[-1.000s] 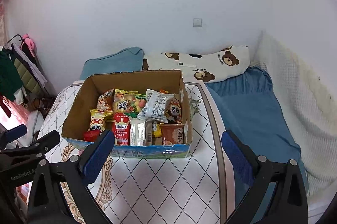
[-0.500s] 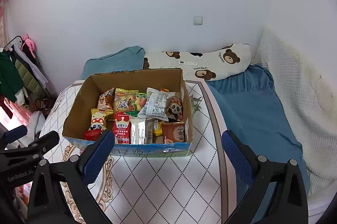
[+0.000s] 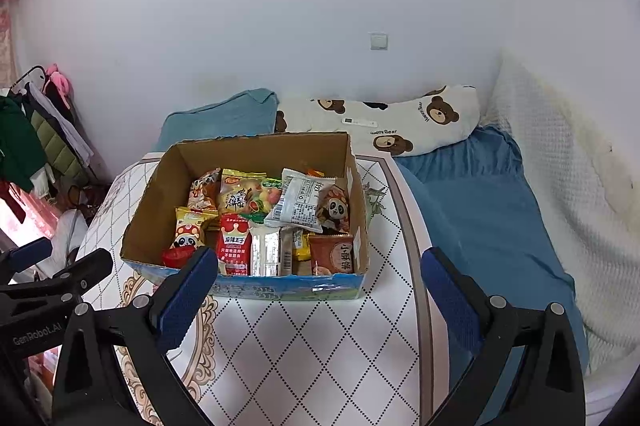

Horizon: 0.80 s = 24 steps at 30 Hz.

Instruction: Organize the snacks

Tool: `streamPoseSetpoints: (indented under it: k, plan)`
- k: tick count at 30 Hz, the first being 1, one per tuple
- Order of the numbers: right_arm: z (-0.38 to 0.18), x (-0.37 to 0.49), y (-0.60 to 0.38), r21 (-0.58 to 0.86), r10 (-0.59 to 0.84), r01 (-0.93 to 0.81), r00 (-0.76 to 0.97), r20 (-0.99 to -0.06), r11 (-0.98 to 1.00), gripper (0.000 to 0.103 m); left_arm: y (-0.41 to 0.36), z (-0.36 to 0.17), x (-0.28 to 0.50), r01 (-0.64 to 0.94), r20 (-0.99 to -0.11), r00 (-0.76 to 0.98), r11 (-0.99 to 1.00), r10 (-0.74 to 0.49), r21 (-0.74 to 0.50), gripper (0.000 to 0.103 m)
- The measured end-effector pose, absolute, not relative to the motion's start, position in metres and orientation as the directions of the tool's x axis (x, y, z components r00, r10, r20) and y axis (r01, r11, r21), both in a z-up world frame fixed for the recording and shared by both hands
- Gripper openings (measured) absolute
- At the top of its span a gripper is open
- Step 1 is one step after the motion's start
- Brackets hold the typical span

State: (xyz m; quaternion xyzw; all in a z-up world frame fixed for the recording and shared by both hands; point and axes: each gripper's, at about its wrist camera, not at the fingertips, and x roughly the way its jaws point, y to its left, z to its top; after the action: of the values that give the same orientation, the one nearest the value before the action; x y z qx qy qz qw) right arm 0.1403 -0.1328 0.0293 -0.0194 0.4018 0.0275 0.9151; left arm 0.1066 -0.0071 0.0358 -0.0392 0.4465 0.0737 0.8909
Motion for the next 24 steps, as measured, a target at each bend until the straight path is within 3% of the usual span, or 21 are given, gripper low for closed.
streamPoseSetpoints:
  k: [24]
  plan:
    - [0.0272,0.1382,-0.1295,0.001,0.057,-0.084,0.670,-0.741,0.996,0.103,-0.0048,0.0354,0.1023,-0.174,-0.799,0.593,0.985,0.099,-0.007,0.103]
